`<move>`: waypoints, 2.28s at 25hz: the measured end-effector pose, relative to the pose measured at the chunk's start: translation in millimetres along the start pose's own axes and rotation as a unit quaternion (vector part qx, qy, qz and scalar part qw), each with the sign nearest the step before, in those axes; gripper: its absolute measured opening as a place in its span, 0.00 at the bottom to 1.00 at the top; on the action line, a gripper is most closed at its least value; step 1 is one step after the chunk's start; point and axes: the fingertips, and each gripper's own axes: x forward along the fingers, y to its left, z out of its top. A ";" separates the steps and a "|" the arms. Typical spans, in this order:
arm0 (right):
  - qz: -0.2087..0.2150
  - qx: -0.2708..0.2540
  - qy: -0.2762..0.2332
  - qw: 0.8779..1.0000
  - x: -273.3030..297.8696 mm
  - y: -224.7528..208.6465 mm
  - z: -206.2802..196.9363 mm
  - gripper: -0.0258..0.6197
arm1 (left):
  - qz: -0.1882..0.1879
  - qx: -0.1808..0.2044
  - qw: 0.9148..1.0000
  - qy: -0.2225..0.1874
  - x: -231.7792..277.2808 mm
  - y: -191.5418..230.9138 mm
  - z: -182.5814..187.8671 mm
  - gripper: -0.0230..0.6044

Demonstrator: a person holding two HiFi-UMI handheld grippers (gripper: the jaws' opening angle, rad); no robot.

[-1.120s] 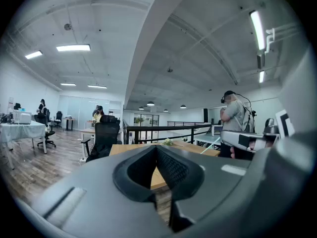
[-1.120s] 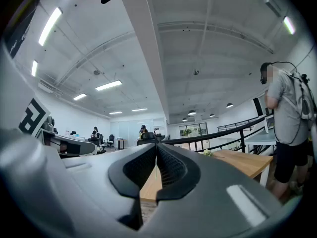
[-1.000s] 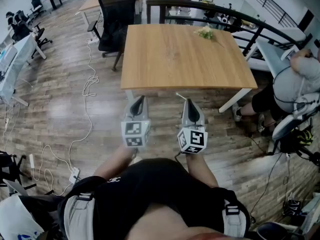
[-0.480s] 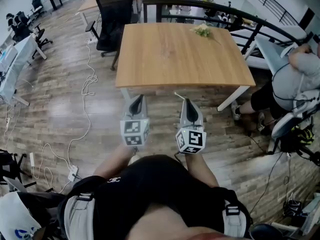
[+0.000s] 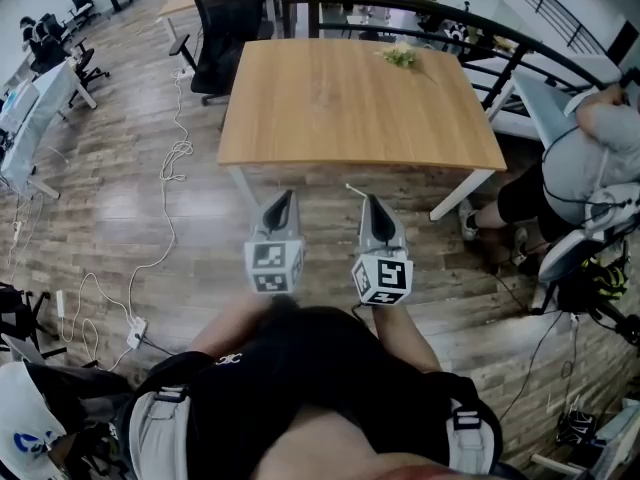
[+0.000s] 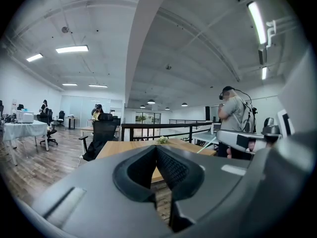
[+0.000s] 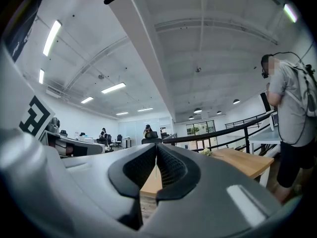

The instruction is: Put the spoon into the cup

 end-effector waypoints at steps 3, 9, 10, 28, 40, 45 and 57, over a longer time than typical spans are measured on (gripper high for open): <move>0.004 0.006 -0.001 1.000 -5.2 -9.3 -0.2 0.06 | -0.003 -0.001 1.000 0.001 6.9 -13.5 -3.0 0.06; 0.006 0.023 -0.001 1.000 -1.7 -24.3 0.5 0.06 | -0.018 0.001 1.000 0.008 27.0 -32.8 0.5 0.06; 0.006 0.028 -0.001 1.000 1.4 -27.3 0.9 0.06 | -0.021 0.002 1.000 0.007 31.4 -33.9 1.1 0.06; 0.012 0.001 0.007 1.000 135.3 -50.1 -3.0 0.06 | -0.033 -0.015 0.999 -0.004 164.3 14.5 12.2 0.06; 0.016 -0.004 0.011 1.000 271.1 -51.0 -5.2 0.06 | -0.040 -0.016 0.999 -0.003 271.5 83.1 38.5 0.06; 0.009 0.000 0.013 1.000 316.0 -52.5 -9.6 0.06 | -0.055 -0.013 0.998 0.005 309.2 104.3 44.3 0.06; 0.001 0.006 0.016 1.000 366.8 -76.9 -10.4 0.06 | -0.067 -0.015 0.997 0.024 370.9 111.4 41.8 0.06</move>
